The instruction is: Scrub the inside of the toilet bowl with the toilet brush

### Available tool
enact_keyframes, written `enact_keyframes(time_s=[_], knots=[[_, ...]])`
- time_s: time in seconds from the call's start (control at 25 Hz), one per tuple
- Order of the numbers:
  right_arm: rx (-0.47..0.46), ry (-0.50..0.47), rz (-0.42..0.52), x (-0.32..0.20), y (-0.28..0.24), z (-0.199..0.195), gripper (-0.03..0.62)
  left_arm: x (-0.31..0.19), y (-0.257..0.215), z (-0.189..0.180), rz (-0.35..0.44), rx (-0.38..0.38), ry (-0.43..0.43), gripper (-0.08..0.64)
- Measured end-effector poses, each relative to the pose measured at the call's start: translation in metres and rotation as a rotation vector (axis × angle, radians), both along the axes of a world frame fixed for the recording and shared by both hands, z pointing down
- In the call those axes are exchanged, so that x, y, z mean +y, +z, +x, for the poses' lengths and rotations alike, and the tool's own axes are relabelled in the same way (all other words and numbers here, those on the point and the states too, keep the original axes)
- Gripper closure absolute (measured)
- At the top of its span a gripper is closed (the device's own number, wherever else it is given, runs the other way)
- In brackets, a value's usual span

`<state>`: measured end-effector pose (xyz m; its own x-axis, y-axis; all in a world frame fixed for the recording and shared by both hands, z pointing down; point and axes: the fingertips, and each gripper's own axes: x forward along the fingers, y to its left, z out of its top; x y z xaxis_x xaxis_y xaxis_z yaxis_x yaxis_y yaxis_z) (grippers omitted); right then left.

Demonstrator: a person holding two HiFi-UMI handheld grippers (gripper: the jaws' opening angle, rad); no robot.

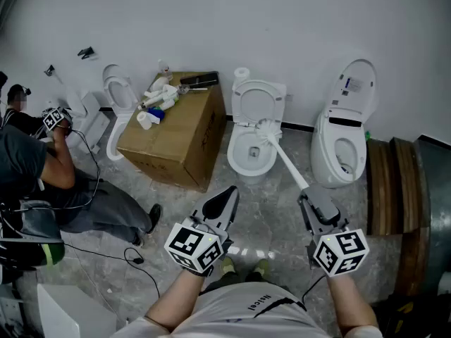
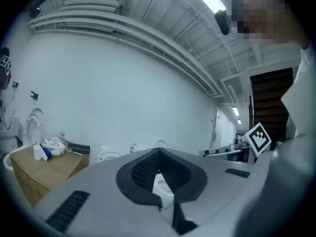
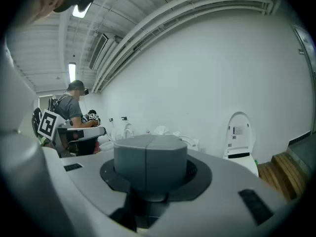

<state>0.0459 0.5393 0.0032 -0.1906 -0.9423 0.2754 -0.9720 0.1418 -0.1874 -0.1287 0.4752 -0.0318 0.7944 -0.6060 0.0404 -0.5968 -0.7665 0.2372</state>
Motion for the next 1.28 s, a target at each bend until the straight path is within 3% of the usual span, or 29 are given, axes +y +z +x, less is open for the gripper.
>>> enact_keyframes(time_s=[0.44, 0.96, 1.28], knots=[[-0.013, -0.026, -0.002, 0.000, 0.001, 0.006, 0.437, 0.003, -0.002, 0.008, 0.009, -0.014, -0.020, 0.552], [-0.141, -0.031, -0.048, 0.000, 0.024, 0.031, 0.436, -0.014, 0.006, 0.008, 0.016, -0.040, -0.093, 0.552], [-0.197, -0.017, -0.098, -0.029, 0.041, 0.045, 0.437, -0.054, 0.013, 0.012, 0.020, -0.043, -0.112, 0.552]])
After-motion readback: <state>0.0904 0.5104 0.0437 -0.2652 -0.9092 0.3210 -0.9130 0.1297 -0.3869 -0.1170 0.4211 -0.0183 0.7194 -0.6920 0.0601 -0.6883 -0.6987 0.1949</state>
